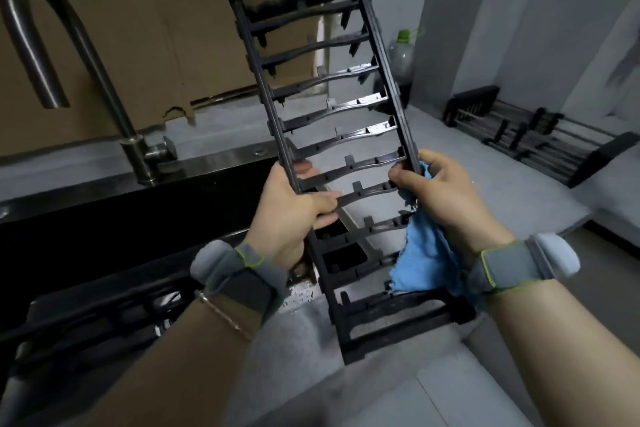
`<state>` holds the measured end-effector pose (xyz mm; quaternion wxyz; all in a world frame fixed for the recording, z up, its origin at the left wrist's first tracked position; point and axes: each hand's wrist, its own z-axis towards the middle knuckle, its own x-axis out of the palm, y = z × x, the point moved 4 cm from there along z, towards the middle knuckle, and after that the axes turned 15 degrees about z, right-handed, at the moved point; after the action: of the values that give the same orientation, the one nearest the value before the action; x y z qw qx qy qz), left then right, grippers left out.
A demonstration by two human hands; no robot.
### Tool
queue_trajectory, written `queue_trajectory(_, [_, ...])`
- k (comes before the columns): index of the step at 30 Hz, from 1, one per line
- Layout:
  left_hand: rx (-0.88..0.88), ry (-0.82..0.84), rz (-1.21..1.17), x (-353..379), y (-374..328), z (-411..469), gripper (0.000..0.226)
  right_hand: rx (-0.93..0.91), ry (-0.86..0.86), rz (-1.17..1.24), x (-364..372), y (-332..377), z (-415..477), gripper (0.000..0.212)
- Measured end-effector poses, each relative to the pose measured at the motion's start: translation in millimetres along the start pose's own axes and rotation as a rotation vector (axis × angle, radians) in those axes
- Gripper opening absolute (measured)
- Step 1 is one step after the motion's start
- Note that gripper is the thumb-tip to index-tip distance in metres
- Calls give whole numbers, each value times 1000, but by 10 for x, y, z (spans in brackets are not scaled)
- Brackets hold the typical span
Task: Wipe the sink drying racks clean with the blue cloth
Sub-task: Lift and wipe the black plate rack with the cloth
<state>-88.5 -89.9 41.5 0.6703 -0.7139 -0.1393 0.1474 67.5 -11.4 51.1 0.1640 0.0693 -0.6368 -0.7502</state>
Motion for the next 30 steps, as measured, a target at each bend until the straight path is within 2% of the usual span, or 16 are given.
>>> queue_trajectory(6, [-77, 14, -56, -235, -522, 203, 44, 60, -55, 10, 265, 329, 213, 8])
queue_trajectory(11, [-78, 29, -91, -379, -837, 300, 46, 56, -33, 15, 357, 603, 295, 2])
queue_trajectory(15, [-68, 23, -88, -390, -1033, 416, 47, 108, -45, 109, 318, 685, 334, 2])
queue_trajectory(18, [-62, 27, -96, -362, -1148, 478, 48, 195, -196, 317, 136, 648, 373, 17])
queue_trajectory(20, [-58, 35, -114, -318, -1226, 571, 48, 251, -427, 553, -136, 627, 448, 26])
queue_trajectory(22, [-60, 10, -147, -294, -1264, 650, 47, 330, -607, 668, -339, 535, 469, 29])
queue_trajectory(24, [-72, -11, -188, -211, -1319, 766, 45, 442, -581, 648, -384, 428, 475, 29])
queue_trajectory(26, [-89, -62, -254, -75, -1379, 909, 41, 493, -459, 659, -345, 339, 475, 30])
queue_trajectory(28, [-76, -121, -315, 12, -1438, 1015, 40, 439, -337, 808, -255, 270, 444, 35])
queue_trajectory(30, [-66, -144, -348, 216, -1495, 1159, 40, 373, -293, 1010, -289, 144, 495, 45])
